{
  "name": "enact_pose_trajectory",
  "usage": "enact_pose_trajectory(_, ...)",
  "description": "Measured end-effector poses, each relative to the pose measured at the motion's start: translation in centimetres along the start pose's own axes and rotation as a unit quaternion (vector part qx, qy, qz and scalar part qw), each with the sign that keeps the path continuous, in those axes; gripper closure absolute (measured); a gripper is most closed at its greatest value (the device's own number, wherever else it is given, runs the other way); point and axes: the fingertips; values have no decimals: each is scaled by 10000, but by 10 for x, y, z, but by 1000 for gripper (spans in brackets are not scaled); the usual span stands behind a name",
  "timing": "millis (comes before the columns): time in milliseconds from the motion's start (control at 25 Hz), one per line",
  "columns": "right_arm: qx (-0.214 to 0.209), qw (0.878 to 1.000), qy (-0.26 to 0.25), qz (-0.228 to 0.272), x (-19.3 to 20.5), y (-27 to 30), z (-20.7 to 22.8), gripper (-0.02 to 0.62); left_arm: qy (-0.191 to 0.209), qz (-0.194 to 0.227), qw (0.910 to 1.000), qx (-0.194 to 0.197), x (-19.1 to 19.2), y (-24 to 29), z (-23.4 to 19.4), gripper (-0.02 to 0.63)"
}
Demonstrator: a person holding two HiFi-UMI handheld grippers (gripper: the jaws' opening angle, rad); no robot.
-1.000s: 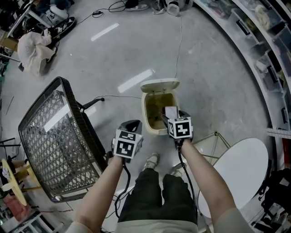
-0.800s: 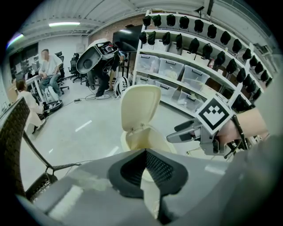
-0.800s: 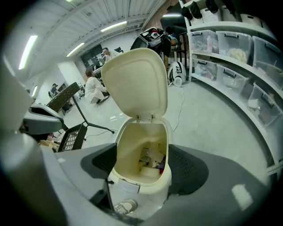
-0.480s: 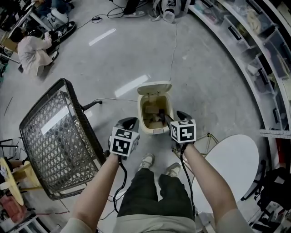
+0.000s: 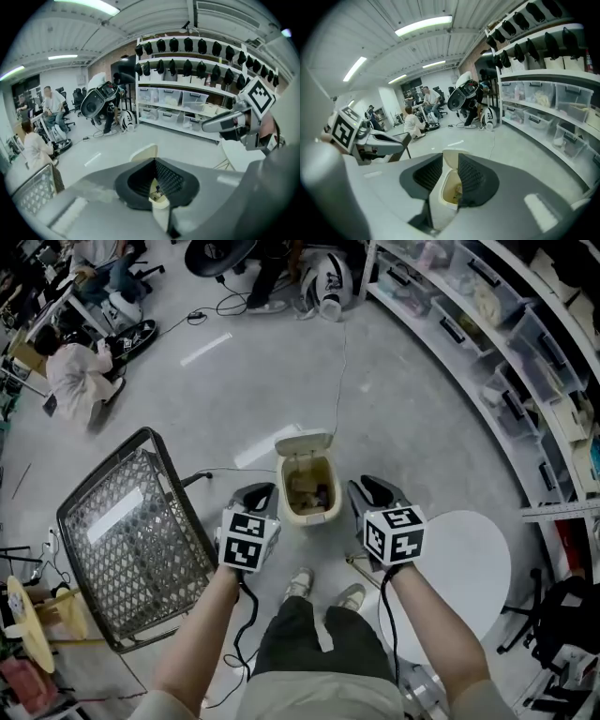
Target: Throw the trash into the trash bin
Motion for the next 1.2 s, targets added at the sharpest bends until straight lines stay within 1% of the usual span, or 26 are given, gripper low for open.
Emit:
enact_pose_trajectory(40, -65, 9999, 24, 89, -10, -14, -6, 493, 54, 90, 9999, -48, -10, -9, 2, 604)
enact_pose_trajectory(200, -180, 9982, 43, 571, -48, -75, -27, 522, 151, 536, 9984, -114, -56, -48, 18, 604)
enact_pose_trajectory(320, -235, 9956, -81, 903, -72, -119, -42, 558, 380, 893, 9952, -78, -91, -78, 34, 604)
enact_pose_trajectory(480, -253, 9902, -338, 1335, -104, -180, -63, 565, 732, 1136, 9908, -64, -131, -121, 54, 604)
enact_pose_trajectory(600, -287, 9841, -530, 1673, -129, -225, -73, 569, 888, 1339, 9870, -41, -162, -150, 73, 604)
enact_pose_trajectory(760, -216, 9731, -753, 2165, -154, -282, -78, 575, 1069, 1768, 9783, 148, -201, -186, 108, 604)
enact_pose_trajectory(960, -358, 9585, -555, 2773, -180, -350, -89, 591, 1357, 2133, 9674, 153, -240, -225, 129, 604)
enact_pose_trajectory(1080, -356, 9504, -641, 3023, -187, -385, -97, 589, 1515, 2441, 9576, 205, -259, -250, 143, 604)
enact_pose_trajectory(1200, -216, 9428, -777, 3235, -190, -416, -97, 591, 1719, 2719, 9466, 228, -276, -271, 159, 604)
Point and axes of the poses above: the fingertips, and each gripper's own axes: y forward along the fingers, z to its right, x out of its underside, and after that the axes turned 7 degrees about y, right-handed
